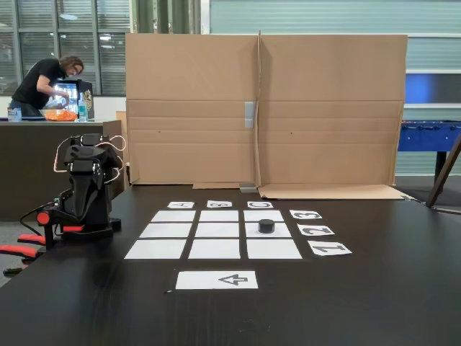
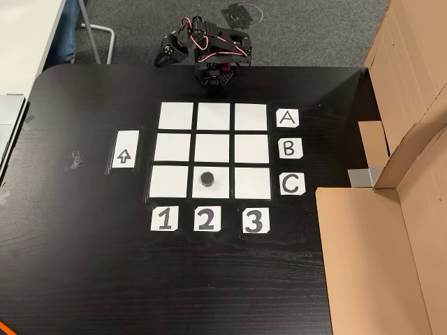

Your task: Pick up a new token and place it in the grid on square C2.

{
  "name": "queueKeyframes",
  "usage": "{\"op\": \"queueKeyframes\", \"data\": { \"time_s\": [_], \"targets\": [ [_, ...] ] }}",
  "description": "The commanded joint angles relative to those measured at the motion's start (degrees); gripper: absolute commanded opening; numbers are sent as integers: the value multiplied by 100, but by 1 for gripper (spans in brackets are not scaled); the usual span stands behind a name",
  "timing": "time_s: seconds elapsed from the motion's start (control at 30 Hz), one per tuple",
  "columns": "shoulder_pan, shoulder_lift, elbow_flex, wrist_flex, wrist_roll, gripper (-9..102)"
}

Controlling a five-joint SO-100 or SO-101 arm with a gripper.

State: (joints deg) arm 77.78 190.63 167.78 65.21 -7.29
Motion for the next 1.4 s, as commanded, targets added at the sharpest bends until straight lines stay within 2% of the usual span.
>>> {"op": "queueKeyframes", "data": {
  "time_s": [0.0, 1.37],
  "targets": [
    [-132, 9, -9, 9, -79, -1],
    [-237, 9, 237, -123, 53, -1]
  ]
}}
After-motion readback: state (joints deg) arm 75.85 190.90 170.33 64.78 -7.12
